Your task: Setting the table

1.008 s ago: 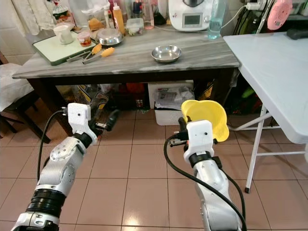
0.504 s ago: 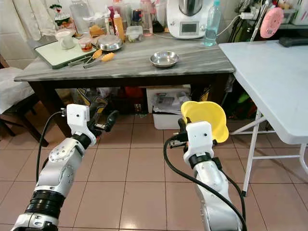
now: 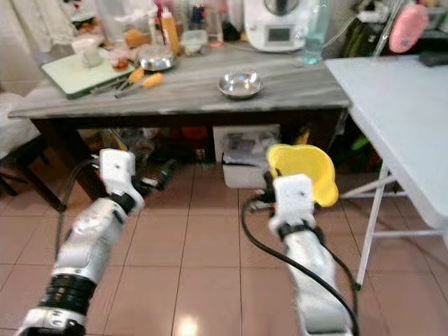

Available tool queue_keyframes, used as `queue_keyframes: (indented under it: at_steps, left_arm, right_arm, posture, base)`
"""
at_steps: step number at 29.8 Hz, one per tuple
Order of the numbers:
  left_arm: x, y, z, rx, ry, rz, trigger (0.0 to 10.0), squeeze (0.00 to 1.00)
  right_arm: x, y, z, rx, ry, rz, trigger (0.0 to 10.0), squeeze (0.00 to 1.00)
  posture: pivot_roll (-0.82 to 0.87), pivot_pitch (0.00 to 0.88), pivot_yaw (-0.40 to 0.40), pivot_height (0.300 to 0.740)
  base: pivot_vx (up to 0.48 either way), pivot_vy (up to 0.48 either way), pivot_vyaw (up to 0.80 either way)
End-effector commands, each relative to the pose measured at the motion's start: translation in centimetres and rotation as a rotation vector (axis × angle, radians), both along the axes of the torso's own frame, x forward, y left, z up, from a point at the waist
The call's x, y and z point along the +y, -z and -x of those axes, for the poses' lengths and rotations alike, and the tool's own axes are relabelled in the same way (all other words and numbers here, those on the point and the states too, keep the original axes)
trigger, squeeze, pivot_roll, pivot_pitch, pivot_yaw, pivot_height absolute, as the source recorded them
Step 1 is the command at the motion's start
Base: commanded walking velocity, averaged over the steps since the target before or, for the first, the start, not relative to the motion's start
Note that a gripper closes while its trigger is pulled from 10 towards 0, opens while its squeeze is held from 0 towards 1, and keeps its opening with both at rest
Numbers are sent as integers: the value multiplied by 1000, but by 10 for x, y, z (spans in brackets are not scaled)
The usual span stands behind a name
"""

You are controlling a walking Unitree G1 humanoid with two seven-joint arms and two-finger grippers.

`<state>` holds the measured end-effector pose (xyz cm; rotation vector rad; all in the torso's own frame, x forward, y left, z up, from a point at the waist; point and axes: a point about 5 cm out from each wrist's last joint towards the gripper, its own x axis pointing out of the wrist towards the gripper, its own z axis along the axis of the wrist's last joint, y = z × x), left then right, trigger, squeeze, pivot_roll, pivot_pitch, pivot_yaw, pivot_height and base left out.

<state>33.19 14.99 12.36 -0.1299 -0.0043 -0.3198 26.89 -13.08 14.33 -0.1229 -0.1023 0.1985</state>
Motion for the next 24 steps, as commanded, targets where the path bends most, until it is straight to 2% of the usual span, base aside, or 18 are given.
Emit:
queue_keyframes:
  at_steps: [1, 4, 12, 24]
  left_arm:
    - [-9, -3, -1, -8, 28, 1, 10000, 0]
    - [-9, -2, -1, -7, 30, 1, 10000, 0]
    - [-10, -2, 0, -6, 37, 3, 10000, 0]
    - [-16, -8, -1, -27, 58, 4, 10000, 0]
  right_arm:
    - [-7, -1, 0, -10, 19, 14, 10000, 0]
    - [-6, -1, 1, -12, 18, 15, 10000, 0]
    - [-6, -1, 1, -9, 19, 15, 10000, 0]
    - [-7, -1, -1, -10, 25, 15, 10000, 0]
  posture:
    - [-124, 13, 88, 740]
    - [-124, 14, 88, 740]
    - [-126, 16, 86, 740]
    - [-126, 17, 82, 740]
  base:
    - [319, 0, 0]
    - [322, 0, 0]
    - [322, 0, 484]
    - [322, 0, 100]
